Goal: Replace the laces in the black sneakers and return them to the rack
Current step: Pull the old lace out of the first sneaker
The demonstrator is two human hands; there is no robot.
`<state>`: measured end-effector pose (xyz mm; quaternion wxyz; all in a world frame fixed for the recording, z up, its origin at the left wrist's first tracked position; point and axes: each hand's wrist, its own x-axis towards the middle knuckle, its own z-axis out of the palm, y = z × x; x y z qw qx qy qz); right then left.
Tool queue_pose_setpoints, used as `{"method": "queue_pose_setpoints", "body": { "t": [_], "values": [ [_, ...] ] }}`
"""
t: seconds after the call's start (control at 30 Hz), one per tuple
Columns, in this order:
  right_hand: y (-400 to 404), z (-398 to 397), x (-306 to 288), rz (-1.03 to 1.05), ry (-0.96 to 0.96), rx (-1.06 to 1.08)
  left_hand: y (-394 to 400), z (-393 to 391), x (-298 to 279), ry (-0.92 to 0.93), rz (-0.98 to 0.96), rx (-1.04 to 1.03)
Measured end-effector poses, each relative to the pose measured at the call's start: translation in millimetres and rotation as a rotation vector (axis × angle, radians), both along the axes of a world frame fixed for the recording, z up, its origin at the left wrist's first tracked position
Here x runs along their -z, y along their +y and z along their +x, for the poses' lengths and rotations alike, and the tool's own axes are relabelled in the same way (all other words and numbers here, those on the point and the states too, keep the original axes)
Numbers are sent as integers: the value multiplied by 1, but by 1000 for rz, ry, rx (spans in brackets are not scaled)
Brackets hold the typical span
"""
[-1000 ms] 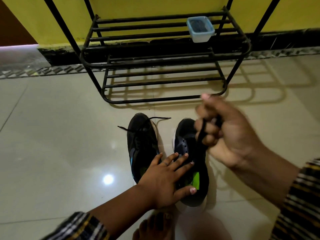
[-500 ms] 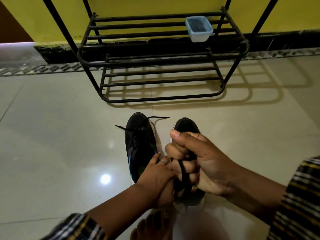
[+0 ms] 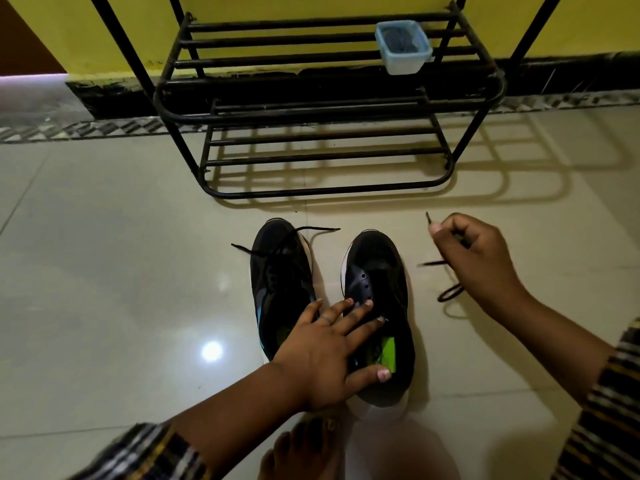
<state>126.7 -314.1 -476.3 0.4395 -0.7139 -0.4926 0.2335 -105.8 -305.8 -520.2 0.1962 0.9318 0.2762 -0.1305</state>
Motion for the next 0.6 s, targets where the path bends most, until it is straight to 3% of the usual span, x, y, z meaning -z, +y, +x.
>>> {"method": "queue_pose_setpoints", "body": {
  "t": [0.1, 0.23, 0.37, 0.5, 0.6],
  "values": [
    [-5, 10, 8, 5, -30, 57, 0, 0, 0, -2, 3, -3],
    [-12, 25, 38, -331, -297, -104, 0, 1, 0, -9, 8, -8],
    [-11, 39, 44, -638, -267, -208, -1, 0, 0, -12, 10, -10],
    [-7, 52, 27, -765, -204, -198, 0, 0, 0, -16, 16, -7],
    [-5, 50, 15, -756, -300, -171, 0, -1, 0, -19, 14, -9]
  ]
}}
